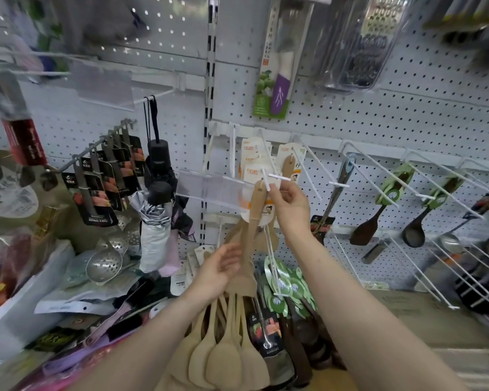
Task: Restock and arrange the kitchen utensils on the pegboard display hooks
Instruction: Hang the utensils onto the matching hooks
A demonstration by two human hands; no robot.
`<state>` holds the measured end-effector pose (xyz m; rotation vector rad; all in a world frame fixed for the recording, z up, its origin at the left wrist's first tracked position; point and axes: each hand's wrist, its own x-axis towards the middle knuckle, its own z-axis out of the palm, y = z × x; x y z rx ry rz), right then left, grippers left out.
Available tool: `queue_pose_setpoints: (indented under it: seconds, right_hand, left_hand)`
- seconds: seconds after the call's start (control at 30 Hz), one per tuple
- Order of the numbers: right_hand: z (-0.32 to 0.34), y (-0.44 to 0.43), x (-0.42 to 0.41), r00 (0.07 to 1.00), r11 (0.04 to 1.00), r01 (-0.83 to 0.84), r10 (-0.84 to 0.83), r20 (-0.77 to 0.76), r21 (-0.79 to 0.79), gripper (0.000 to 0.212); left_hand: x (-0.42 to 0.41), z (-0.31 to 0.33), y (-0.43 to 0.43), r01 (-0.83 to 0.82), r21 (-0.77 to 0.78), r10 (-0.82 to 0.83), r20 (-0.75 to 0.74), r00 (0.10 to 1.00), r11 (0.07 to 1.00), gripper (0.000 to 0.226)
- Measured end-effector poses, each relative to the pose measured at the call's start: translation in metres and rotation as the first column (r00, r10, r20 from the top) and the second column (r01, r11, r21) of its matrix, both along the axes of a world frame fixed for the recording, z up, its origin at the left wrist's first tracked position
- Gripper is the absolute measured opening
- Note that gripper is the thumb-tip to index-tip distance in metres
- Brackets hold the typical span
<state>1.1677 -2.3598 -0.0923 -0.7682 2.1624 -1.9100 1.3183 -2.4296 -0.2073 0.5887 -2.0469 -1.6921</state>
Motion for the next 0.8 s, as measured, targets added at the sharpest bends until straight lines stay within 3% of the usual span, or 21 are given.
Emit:
queue_pose_setpoints:
  seconds: [0.3,0.4,0.57,0.7,0.8]
  right_hand:
    - [-0.071,0.035,0.042,0.997,0.974,0.074,-0.066,-0.045,0.216,0.02]
    - [-0.1,0.047,0.067,0.994,0.969,0.063,-0.041,-0.098,0.24,0.031]
    - [-0.155,0.063,0.103,0.989,0.968,0.071,-0.036,-0.146,0.242,0.03]
    - [-0.198,0.075,0.12,0.992,0.938,0.082,-0.045,-0.117,0.337,0.04]
    - [-0.227,0.08,0.119,0.998,0.887,0.04,-0.01,-0.068,0.459,0.03]
  left_hand:
    - [0.036,-0.031,0.009,-0.142,-0.029,0.142,0.018,0.99,0.989,0.041]
    - [0.054,-0.038,0.014,-0.209,-0.046,0.209,-0.018,0.978,0.977,0.039]
    - [0.087,-0.057,0.023,-0.332,-0.062,0.33,-0.034,0.943,0.941,0.032]
    - [0.102,-0.094,0.023,-0.348,-0.075,0.353,0.077,0.932,0.935,0.026]
    - [0.102,-0.121,0.022,-0.358,-0.065,0.364,0.153,0.919,0.931,0.027]
